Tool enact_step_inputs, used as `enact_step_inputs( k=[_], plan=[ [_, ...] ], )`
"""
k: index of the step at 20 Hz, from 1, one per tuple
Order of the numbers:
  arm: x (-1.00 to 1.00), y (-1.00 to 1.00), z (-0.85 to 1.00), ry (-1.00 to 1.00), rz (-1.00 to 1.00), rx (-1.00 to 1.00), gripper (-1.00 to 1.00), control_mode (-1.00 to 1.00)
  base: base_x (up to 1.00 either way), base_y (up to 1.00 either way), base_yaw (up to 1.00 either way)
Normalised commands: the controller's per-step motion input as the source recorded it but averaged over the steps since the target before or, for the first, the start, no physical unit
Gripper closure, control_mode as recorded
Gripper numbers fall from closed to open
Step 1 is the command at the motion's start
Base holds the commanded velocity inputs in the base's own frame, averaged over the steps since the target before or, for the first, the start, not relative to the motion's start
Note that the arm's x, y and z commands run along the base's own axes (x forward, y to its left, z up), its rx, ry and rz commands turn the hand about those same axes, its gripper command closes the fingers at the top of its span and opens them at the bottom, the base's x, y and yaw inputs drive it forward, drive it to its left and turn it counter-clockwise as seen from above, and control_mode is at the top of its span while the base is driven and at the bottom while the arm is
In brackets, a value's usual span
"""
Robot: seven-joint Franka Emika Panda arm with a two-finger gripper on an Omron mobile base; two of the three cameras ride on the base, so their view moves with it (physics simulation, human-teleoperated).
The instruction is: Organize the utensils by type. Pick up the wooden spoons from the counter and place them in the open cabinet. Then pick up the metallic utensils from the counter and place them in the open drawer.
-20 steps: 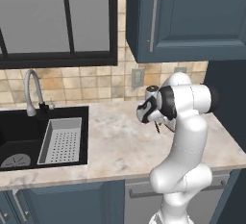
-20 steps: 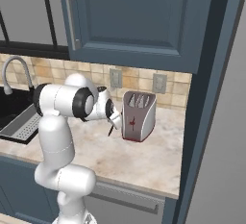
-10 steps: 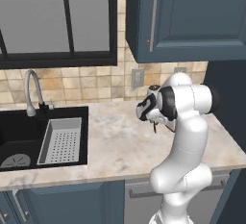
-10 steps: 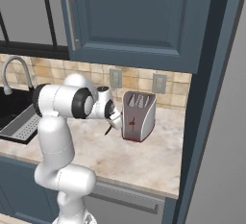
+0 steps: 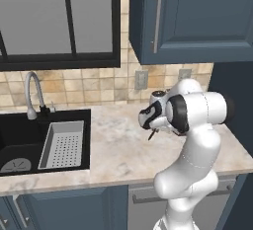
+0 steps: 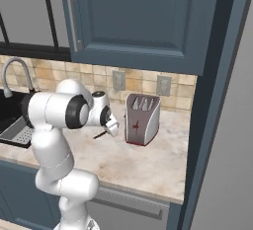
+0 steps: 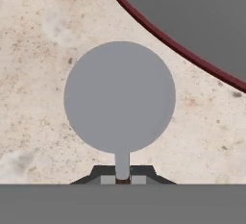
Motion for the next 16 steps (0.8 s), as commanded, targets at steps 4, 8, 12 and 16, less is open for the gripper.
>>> enact_step_inputs(
  k=[4, 8, 12, 16],
  plan=[
    [-0.57, 0.31, 0.59, -0.06, 0.00, 0.00, 1.00, -1.00, 0.00, 0.00, 0.00],
    [-0.60, 0.26, 0.71, 0.00, 0.00, 0.00, 1.00, -1.00, 0.00, 0.00, 0.00],
    [-0.68, 0.19, 0.65, 0.00, 0.00, 0.00, 1.00, -1.00, 0.00, 0.00, 0.00],
    [-0.64, 0.14, 0.67, 0.00, 0.00, 0.00, 1.00, -1.00, 0.00, 0.00, 0.00]
  ],
)
